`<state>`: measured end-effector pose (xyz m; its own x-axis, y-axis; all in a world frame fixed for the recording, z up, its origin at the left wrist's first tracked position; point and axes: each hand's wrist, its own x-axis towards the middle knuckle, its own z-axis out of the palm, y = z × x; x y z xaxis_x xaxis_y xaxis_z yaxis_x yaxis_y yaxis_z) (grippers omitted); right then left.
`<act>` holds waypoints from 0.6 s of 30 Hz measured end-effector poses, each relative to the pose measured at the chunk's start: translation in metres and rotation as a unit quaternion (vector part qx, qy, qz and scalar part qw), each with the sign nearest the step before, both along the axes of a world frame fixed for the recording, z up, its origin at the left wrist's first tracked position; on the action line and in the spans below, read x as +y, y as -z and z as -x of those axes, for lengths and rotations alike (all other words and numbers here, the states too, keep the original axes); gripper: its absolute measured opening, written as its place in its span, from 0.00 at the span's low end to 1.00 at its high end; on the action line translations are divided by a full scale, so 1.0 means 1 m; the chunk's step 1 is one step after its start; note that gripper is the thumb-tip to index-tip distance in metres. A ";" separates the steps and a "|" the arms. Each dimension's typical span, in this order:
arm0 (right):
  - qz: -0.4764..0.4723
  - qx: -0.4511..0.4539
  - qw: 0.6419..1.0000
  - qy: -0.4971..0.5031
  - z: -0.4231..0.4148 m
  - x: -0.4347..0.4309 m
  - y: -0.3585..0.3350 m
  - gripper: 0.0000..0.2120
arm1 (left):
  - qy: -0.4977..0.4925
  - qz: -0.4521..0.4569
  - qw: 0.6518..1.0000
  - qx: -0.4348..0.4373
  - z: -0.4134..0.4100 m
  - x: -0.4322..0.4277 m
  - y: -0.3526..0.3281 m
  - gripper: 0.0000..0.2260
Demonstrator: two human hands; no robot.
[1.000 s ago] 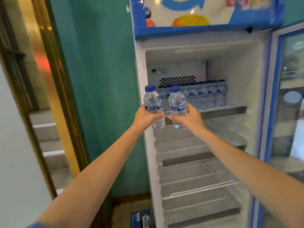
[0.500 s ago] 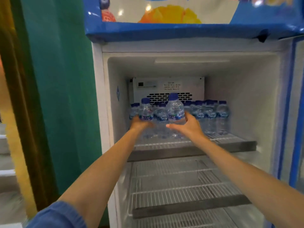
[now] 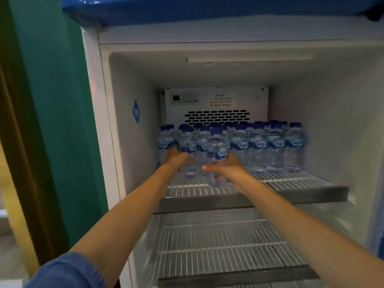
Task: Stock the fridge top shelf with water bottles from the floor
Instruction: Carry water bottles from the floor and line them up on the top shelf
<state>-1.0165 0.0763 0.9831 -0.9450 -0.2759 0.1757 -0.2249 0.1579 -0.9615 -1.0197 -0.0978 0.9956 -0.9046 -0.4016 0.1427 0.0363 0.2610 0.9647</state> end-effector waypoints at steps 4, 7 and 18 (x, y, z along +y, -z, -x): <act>-0.003 -0.018 1.000 -0.014 0.007 -0.001 0.003 0.50 | -0.054 0.060 0.997 -0.007 0.004 0.006 0.010 0.39; -0.009 -0.018 1.000 -0.015 0.010 -0.003 0.005 0.50 | -0.102 0.165 0.981 -0.014 0.003 0.010 0.017 0.48; -0.001 -0.004 1.000 -0.021 0.011 -0.004 0.007 0.34 | -0.080 0.176 0.981 -0.008 -0.001 0.007 0.015 0.32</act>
<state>-1.0276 0.0723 0.9763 -0.9339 -0.3159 0.1677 -0.2239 0.1507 -0.9629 -1.0185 -0.0905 0.9810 -0.8374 -0.4667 0.2845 -0.0467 0.5797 0.8135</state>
